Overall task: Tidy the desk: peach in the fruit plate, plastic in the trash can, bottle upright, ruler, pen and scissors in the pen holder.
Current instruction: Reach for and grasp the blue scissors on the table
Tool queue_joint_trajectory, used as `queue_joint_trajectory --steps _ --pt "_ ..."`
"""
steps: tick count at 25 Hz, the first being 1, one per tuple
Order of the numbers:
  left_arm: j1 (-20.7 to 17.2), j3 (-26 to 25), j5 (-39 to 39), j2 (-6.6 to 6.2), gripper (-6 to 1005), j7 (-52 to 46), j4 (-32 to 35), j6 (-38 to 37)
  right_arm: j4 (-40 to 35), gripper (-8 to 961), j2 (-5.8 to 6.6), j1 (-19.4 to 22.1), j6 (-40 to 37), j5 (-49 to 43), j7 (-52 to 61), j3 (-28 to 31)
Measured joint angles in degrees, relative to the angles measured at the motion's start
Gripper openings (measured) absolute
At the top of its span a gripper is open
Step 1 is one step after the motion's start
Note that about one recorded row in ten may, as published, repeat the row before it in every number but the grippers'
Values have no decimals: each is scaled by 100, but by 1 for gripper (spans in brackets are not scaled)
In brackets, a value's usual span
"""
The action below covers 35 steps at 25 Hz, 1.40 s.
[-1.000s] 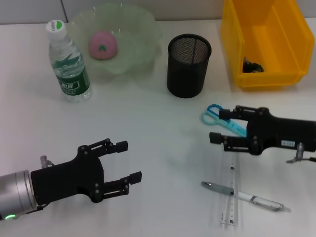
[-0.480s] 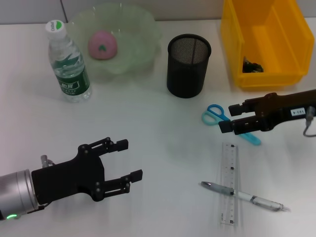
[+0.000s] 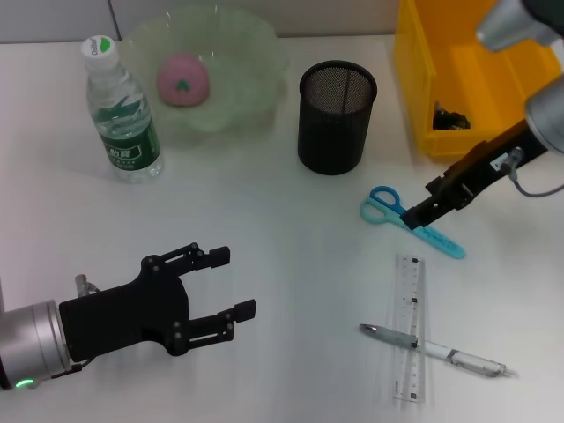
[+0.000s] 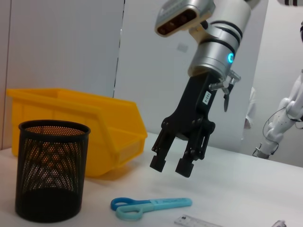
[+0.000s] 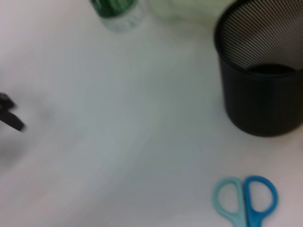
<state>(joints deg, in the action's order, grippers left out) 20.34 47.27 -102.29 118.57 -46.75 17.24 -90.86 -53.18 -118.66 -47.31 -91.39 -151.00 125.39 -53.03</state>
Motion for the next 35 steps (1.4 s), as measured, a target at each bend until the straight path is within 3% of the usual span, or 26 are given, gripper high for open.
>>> queue_joint_trajectory --steps 11,35 --pt "13 1 -1 0 777 -1 -2 92 528 756 -58 -529 690 -489 612 -1434" --pt "31 2 -2 0 776 -1 -2 149 867 754 -78 -609 1209 -470 707 -2064"
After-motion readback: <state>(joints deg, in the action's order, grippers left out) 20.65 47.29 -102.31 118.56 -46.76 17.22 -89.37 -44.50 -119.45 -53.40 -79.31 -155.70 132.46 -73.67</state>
